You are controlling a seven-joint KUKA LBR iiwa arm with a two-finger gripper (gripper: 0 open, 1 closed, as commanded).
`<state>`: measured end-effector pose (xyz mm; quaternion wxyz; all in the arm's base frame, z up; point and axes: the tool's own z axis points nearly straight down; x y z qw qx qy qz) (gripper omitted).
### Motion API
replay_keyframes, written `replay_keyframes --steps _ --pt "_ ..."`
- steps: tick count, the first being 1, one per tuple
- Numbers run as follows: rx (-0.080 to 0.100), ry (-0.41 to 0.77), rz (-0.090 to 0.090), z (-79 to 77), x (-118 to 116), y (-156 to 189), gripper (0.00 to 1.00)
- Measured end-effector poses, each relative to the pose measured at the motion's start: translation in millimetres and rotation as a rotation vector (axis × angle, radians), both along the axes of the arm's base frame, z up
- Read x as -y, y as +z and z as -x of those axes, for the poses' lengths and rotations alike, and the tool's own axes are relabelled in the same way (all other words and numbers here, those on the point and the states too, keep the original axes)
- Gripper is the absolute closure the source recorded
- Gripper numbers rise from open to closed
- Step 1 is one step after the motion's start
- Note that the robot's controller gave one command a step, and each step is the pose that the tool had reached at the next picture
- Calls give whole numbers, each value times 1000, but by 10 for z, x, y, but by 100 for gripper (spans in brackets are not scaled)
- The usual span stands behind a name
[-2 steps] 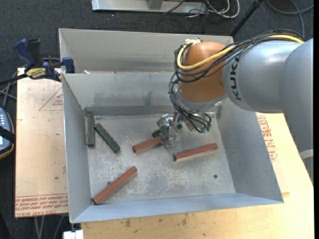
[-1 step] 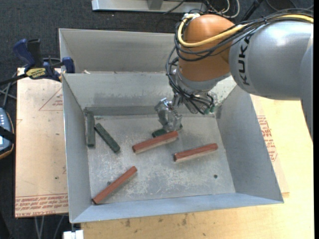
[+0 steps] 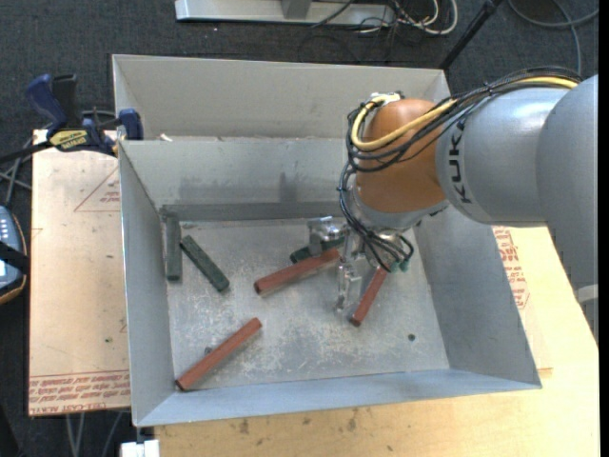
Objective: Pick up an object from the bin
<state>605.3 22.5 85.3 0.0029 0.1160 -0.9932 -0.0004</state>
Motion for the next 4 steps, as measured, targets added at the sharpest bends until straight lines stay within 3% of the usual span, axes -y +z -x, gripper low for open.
replay_keyframes --steps 1,2,3,4 --pt "7 1 -1 -24 -12 33 0" --pt "11 34 -1 -260 -118 -83 0" --pt "12 151 -2 -358 13 -119 100" --pt "12 151 -2 -358 14 -119 100"
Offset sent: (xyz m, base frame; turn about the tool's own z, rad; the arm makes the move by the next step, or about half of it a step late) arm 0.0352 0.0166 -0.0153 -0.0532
